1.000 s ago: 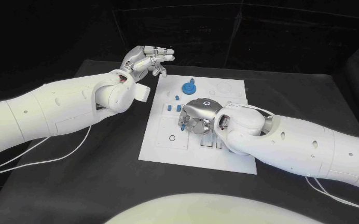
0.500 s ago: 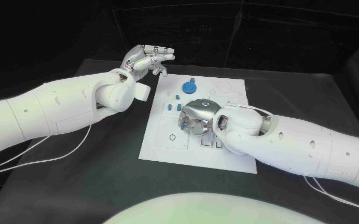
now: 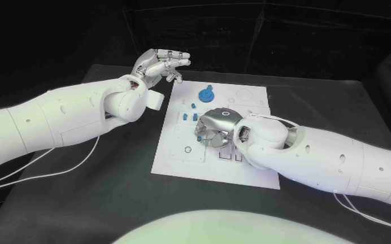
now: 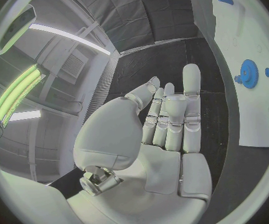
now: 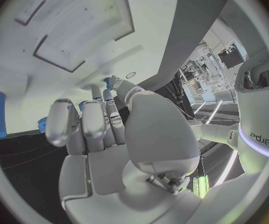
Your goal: Assemble the parts on the task board
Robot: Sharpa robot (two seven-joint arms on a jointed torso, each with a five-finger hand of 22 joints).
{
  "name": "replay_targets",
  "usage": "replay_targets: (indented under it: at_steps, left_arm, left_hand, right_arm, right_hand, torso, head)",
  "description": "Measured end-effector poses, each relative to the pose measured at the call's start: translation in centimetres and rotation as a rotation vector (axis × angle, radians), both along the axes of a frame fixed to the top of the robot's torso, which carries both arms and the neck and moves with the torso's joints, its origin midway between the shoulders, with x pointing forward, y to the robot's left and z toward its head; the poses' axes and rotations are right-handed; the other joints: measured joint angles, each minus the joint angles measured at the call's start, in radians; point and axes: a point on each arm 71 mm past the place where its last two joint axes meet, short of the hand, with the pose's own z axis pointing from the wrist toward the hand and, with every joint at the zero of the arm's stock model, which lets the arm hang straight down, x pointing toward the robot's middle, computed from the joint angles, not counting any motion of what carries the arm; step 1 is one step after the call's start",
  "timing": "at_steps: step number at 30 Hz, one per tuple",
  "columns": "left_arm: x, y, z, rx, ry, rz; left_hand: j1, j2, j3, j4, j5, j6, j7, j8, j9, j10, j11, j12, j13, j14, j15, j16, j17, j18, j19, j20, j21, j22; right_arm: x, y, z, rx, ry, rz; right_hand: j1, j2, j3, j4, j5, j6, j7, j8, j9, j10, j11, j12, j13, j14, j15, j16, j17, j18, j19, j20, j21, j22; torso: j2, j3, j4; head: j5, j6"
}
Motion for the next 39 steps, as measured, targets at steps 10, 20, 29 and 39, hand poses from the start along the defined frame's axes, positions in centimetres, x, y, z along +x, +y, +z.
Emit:
replay_targets:
  at_steps: [10, 20, 29, 39]
  left_arm:
    - [0.0, 0.2, 0.0, 0.002, 0.003, 0.002]
    - [0.0, 0.3, 0.0, 0.002, 0.005, 0.001]
    - [0.0, 0.2, 0.0, 0.001, 0.007, -0.002]
    - [0.0, 0.2, -0.1, 0.002, 0.009, -0.004]
  left_hand:
    - [0.000, 0.000, 0.000, 0.000, 0.000, 0.000, 0.000, 0.000, 0.000, 0.000, 0.000, 0.000, 0.000, 0.000, 0.000, 0.000, 0.000, 0.000, 0.000, 0.000, 0.000, 0.000]
    - [0.000, 0.000, 0.000, 0.000, 0.000, 0.000, 0.000, 0.000, 0.000, 0.000, 0.000, 0.000, 0.001, -0.004, -0.004, 0.000, -0.001, 0.000, 0.000, 0.000, 0.000, 0.000]
    - [0.000, 0.000, 0.000, 0.000, 0.000, 0.000, 0.000, 0.000, 0.000, 0.000, 0.000, 0.000, 0.001, -0.004, -0.004, 0.000, -0.001, 0.000, 0.000, 0.000, 0.000, 0.000]
    - [0.000, 0.000, 0.000, 0.000, 0.000, 0.000, 0.000, 0.000, 0.000, 0.000, 0.000, 0.000, 0.001, -0.004, -0.004, 0.000, -0.001, 0.000, 0.000, 0.000, 0.000, -0.001]
  right_arm:
    - [-1.3, -3.1, 1.6, 0.093, -0.038, -0.035]
    - [0.9, -8.4, 5.4, 0.124, -0.100, -0.160]
    - [1.9, -10.6, 5.5, 0.078, -0.074, -0.224]
    - [2.7, -10.5, 4.6, 0.011, -0.028, -0.235]
  right_hand:
    - [0.000, 0.000, -0.006, 0.000, 0.016, 0.000, 0.000, 0.000, 0.003, -0.004, -0.001, 0.005, 0.002, 0.000, 0.000, -0.011, -0.020, 0.000, -0.012, 0.002, -0.011, -0.015]
    - [-0.019, -0.020, -0.088, 0.012, 0.037, -0.036, -0.017, 0.000, 0.002, -0.074, -0.007, 0.009, 0.002, -0.009, 0.002, -0.065, -0.095, 0.016, -0.081, -0.002, -0.082, -0.110]
    - [-0.008, -0.022, -0.143, 0.014, 0.039, -0.051, -0.023, 0.000, 0.002, -0.108, -0.005, 0.029, 0.004, -0.009, 0.002, -0.070, -0.107, 0.032, -0.089, 0.000, -0.101, -0.141]
    - [0.018, 0.004, -0.161, 0.012, 0.043, -0.053, -0.025, 0.000, 0.004, -0.106, -0.006, 0.060, 0.005, -0.009, 0.002, -0.070, -0.110, 0.031, -0.089, 0.000, -0.105, -0.142]
  torso:
    - [-0.001, 0.0005, -0.0021]
    - [-0.001, -0.0001, -0.0031]
    - [0.000, 0.0004, -0.0021]
    - [0.001, 0.0007, 0.0005]
  head:
    - [-0.003, 0.006]
    - [-0.027, 0.024]
    - [-0.040, 0.031]
    - [-0.043, 0.033]
